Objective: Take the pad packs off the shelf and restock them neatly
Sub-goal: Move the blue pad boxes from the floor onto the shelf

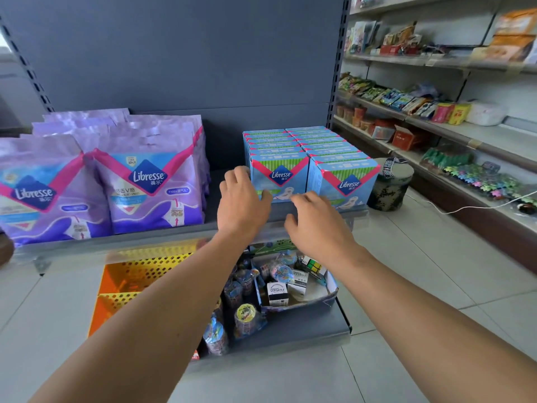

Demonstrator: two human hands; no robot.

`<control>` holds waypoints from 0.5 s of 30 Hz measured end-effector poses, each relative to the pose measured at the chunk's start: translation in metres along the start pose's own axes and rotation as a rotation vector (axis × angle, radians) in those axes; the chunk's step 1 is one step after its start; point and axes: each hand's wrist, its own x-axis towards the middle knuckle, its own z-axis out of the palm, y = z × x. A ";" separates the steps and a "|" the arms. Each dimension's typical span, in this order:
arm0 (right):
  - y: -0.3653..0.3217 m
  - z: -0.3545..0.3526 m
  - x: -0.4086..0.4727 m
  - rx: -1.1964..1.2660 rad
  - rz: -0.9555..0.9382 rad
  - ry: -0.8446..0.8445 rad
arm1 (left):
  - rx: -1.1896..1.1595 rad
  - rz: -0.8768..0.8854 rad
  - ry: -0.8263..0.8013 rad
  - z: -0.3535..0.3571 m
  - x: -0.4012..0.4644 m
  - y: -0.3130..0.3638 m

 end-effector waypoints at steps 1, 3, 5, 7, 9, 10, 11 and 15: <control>0.002 -0.006 -0.007 -0.021 -0.006 -0.003 | 0.052 0.074 0.026 -0.005 -0.012 0.004; 0.006 -0.019 -0.024 -0.051 -0.007 -0.010 | 0.116 0.225 0.024 -0.014 -0.040 0.014; 0.013 -0.033 -0.048 -0.063 0.010 -0.023 | 0.130 0.329 -0.055 -0.021 -0.070 0.026; 0.026 -0.046 -0.079 -0.068 0.041 -0.049 | 0.145 0.393 -0.168 -0.023 -0.099 0.042; 0.044 -0.056 -0.116 -0.072 0.083 -0.104 | 0.156 0.439 -0.288 -0.018 -0.129 0.061; 0.055 -0.061 -0.136 -0.074 0.113 -0.133 | 0.163 0.461 -0.349 -0.012 -0.143 0.072; 0.069 -0.064 -0.157 -0.074 0.145 -0.159 | 0.167 0.486 -0.405 -0.005 -0.157 0.083; 0.132 -0.073 -0.243 -0.070 0.304 -0.211 | 0.167 0.563 -0.586 0.041 -0.214 0.135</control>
